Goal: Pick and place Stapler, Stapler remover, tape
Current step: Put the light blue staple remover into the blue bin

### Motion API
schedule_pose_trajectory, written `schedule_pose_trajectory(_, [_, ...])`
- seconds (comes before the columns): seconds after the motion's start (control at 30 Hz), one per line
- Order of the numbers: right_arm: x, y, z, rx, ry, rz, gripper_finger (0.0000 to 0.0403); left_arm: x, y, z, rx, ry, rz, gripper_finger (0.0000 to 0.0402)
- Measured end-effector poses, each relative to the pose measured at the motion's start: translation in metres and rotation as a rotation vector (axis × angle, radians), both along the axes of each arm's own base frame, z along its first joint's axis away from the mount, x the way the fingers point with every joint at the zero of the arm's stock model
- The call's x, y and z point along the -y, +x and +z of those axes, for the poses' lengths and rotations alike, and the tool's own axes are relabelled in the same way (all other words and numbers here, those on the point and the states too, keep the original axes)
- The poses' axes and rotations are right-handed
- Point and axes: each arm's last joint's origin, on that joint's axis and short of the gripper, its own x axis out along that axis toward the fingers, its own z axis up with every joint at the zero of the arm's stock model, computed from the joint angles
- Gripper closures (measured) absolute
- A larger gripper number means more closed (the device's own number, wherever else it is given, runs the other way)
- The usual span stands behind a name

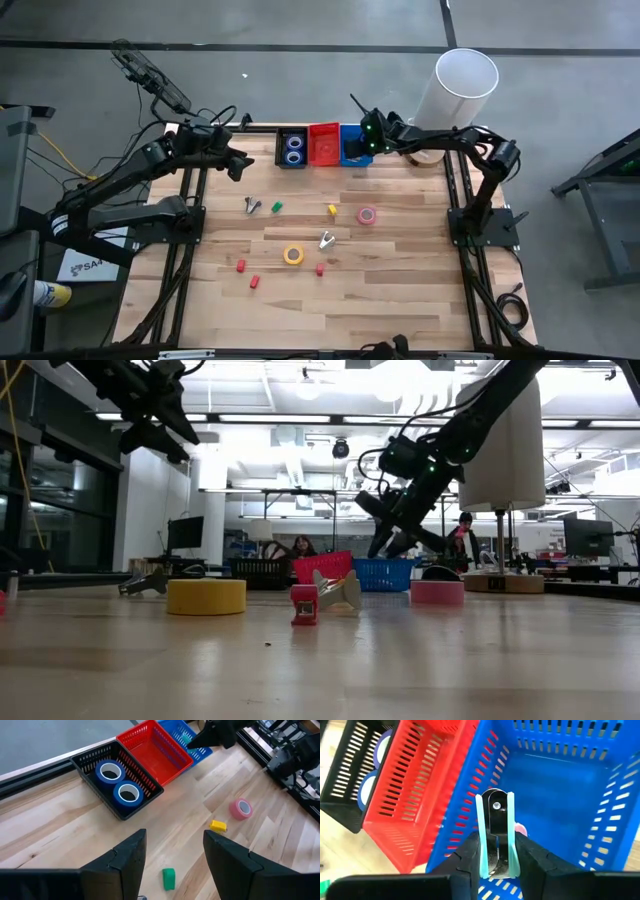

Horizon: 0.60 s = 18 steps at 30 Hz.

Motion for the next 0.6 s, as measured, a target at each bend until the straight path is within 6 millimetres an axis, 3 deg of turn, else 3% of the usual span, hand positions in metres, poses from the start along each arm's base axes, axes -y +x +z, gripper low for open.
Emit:
schedule_pose_trajectory(0.47, [-0.0026, 0.0016, -0.0002, 0.002, 0.010, 0.010, 0.0281, 0.0002, -0.0003, -0.0005, -0.006, -0.004, -0.001, 0.0208])
schedule_pose_trajectory(0.6, [-0.0028, 0.0016, -0.0003, 0.002, 0.010, 0.019, 0.0252, 0.0002, -0.0003, -0.0005, -0.005, -0.004, -0.001, 0.0208])
